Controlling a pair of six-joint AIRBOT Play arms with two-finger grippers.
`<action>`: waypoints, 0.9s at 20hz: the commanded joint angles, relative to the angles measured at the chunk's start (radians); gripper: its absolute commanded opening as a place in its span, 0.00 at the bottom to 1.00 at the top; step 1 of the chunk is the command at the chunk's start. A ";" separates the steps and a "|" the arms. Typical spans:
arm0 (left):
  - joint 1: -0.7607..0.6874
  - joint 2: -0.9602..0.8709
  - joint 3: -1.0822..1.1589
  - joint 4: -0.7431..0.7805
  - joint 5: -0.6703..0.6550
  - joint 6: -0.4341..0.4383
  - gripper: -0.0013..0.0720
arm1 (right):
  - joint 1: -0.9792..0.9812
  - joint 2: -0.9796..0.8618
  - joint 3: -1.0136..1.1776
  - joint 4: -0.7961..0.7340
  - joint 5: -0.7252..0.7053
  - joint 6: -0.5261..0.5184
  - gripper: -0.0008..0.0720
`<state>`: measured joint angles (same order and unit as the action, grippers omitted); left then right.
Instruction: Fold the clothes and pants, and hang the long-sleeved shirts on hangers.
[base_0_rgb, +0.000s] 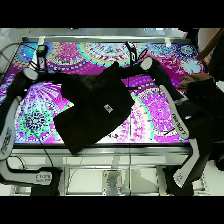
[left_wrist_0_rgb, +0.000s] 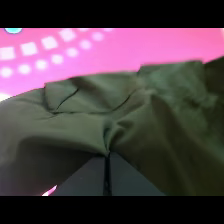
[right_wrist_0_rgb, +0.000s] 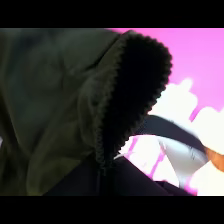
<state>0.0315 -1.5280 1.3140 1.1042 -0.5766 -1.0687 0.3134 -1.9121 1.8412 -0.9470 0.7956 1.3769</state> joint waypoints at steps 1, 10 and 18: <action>-0.032 -0.093 0.001 0.017 0.175 -0.055 0.06 | -0.014 -0.089 -0.002 0.027 -0.330 0.056 0.45; 0.320 0.279 -0.083 0.077 -0.565 -0.261 0.69 | -0.368 0.066 0.155 -0.087 0.541 0.025 0.69; 0.501 0.902 -0.825 0.055 -0.682 -0.462 0.68 | -0.484 0.446 -0.523 -0.023 0.467 -0.149 0.69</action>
<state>0.4950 -0.8066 0.6979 1.1660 -1.1809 -1.4105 -0.1440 -1.6009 1.5982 -1.0252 1.3388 1.3033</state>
